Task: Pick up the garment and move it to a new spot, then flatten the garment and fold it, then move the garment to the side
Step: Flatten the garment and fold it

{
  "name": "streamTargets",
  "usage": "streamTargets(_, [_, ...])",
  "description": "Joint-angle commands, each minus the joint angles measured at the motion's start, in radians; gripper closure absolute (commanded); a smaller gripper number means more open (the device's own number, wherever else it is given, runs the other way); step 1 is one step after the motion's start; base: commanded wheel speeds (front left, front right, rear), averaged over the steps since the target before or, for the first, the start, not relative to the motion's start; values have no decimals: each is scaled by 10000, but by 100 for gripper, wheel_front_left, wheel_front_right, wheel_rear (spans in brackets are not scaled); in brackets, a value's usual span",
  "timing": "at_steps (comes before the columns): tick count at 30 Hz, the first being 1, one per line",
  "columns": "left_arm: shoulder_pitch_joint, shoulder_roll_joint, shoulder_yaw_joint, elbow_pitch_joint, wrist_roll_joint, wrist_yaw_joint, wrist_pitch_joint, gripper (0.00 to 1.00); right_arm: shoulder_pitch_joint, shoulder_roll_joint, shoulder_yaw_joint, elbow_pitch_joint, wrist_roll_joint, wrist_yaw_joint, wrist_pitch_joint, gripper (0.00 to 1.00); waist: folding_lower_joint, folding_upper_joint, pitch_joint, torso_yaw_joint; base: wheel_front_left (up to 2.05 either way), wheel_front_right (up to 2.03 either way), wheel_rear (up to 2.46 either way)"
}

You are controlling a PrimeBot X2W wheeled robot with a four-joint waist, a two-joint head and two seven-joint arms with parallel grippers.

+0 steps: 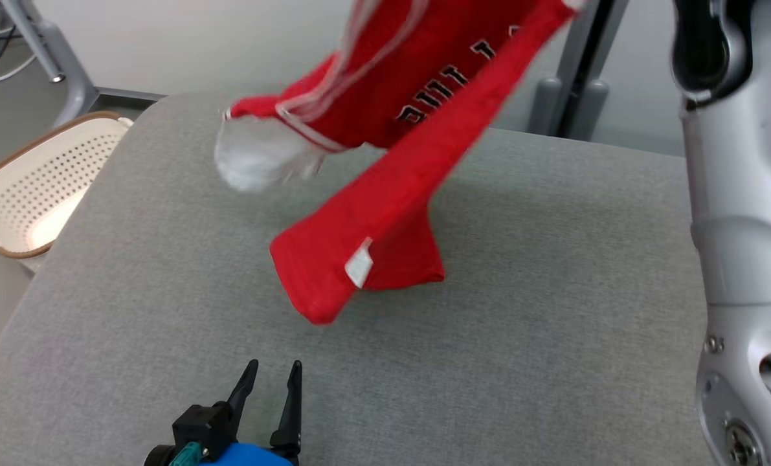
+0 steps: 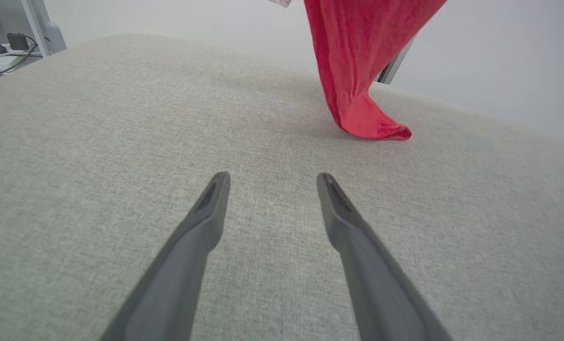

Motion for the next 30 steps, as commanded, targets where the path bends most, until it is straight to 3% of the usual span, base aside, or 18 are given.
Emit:
streamTargets(1, [30,11,47,-23,48,-14,-27,0,447,0,-106,140,-233,0,-23,100,1,0,-36,-95,0,0,0])
streamTargets(6, [-54,3,191,-92,102,-14,-27,0,2545,-411,-1907,1013,-2327,0,-33,100,1,0,60,-499,0,0,0])
streamTargets(13, [-257,1,31,-199,124,-14,-26,0,5772,-738,-4374,1844,-3849,0,-35,100,1,0,238,-859,0,0,0])
streamTargets(14, [-278,8,4,-215,138,-14,-26,0,6099,-681,-4603,1831,-3968,0,-34,83,1,0,245,-903,0,0,0])
streamTargets(15, [-295,21,6,-235,142,-14,-26,0,6379,-584,-4789,1816,-4081,0,-34,54,1,0,251,-964,0,0,0])
streamTargets(16, [-299,46,0,-238,142,-14,-26,0,6670,-498,-4913,1826,-4246,0,-34,0,1,0,248,-1022,0,0,0])
streamTargets(22, [-364,98,-245,-281,126,-14,-26,0,7694,-100,-4513,823,-4641,0,-30,0,1,0,197,-1311,0,0,0])
streamTargets(30, [-255,145,-1437,-179,-175,-14,-26,0,9129,2,-2393,-1170,-3677,0,-28,0,1,0,45,-1654,0,0,0])
